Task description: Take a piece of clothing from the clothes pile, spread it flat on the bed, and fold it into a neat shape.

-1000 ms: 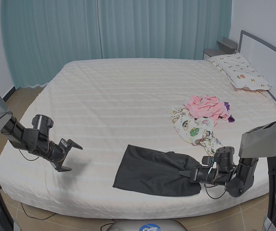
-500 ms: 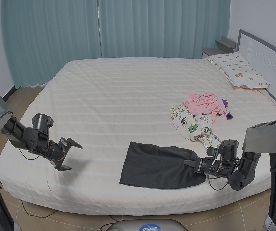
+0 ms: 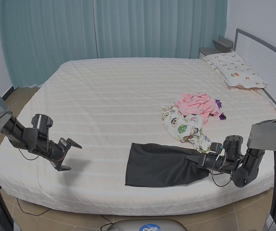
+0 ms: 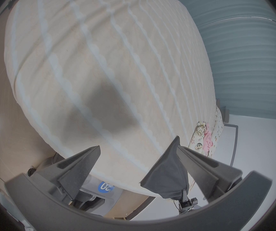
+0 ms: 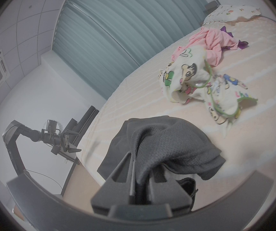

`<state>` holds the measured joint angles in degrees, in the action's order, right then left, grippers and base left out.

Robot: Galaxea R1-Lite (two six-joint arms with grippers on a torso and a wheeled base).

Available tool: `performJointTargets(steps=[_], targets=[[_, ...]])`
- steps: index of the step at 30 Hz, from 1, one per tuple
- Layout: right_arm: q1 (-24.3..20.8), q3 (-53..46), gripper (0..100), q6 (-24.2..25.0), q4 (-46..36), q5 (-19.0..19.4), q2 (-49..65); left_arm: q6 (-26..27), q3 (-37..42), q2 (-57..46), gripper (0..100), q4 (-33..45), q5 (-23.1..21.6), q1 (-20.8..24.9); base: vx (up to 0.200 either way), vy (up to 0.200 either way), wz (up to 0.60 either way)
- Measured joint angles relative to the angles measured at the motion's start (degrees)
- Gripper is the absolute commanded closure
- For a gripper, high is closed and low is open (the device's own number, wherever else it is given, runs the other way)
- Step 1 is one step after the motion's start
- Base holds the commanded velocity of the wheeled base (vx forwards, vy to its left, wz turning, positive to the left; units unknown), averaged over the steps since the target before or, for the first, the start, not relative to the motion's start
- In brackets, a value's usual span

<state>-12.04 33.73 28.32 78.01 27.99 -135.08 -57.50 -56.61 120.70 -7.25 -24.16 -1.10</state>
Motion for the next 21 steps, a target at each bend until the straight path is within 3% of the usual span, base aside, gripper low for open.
performJointTargets(steps=[21], targets=[[5.13,-1.82,100,-0.10,-0.06,0.63,1.12,0.22,0.11,0.00,0,-0.02,0.00,0.00,0.000,-0.200,0.00]])
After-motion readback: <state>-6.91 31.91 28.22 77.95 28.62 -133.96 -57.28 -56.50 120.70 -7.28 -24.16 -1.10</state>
